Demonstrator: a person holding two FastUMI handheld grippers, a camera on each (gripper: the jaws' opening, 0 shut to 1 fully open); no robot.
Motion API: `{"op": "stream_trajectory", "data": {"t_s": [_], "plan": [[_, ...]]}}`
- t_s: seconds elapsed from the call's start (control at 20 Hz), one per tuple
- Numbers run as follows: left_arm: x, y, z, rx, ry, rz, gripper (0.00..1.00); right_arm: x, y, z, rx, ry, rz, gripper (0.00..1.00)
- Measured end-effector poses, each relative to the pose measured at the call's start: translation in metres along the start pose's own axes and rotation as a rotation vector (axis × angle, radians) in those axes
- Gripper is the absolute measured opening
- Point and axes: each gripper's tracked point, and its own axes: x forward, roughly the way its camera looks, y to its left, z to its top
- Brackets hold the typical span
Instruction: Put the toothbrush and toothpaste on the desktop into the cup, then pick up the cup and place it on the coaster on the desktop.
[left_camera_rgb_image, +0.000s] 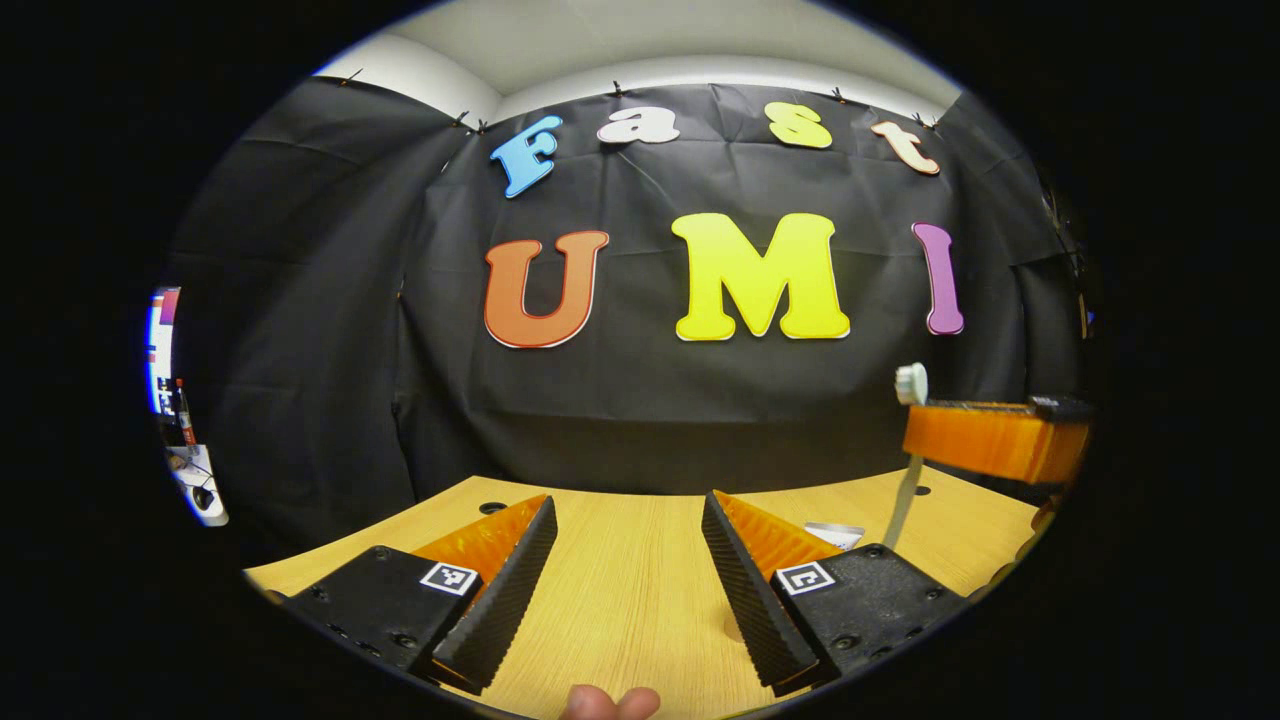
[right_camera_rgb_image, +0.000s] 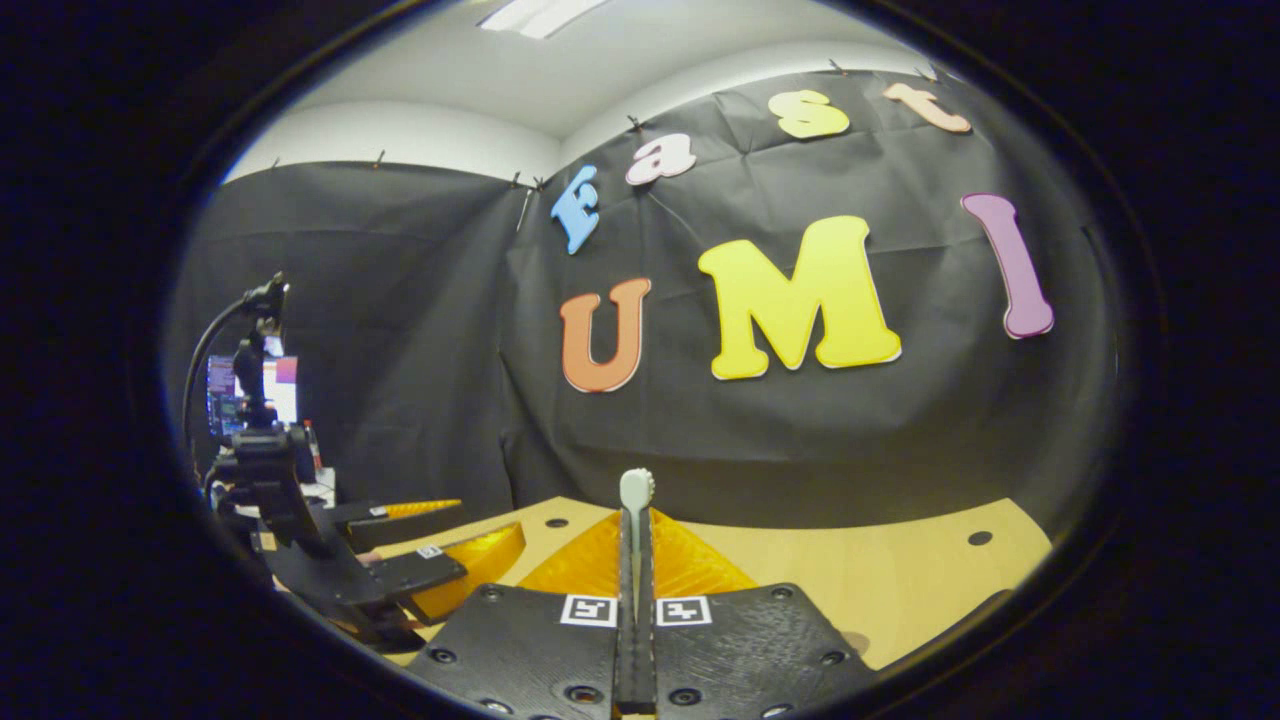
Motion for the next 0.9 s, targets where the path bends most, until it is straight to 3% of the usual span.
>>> {"op": "stream_trajectory", "data": {"t_s": [0.2, 0.5, 0.9], "plan": [[-0.002, 0.007, -0.006, 0.004, 0.012, 0.013, 0.93, 0.027, -0.007, 0.011, 0.025, -0.061, -0.030, 0.00], [-0.001, 0.013, -0.009, 0.006, 0.021, 0.023, 0.93, 0.058, -0.015, -0.027, 0.032, 0.019, -0.050, 0.00], [0.001, 0.018, -0.015, 0.003, 0.028, 0.026, 0.93, 0.067, -0.021, -0.043, -0.018, 0.055, -0.087, 0.00]]}}
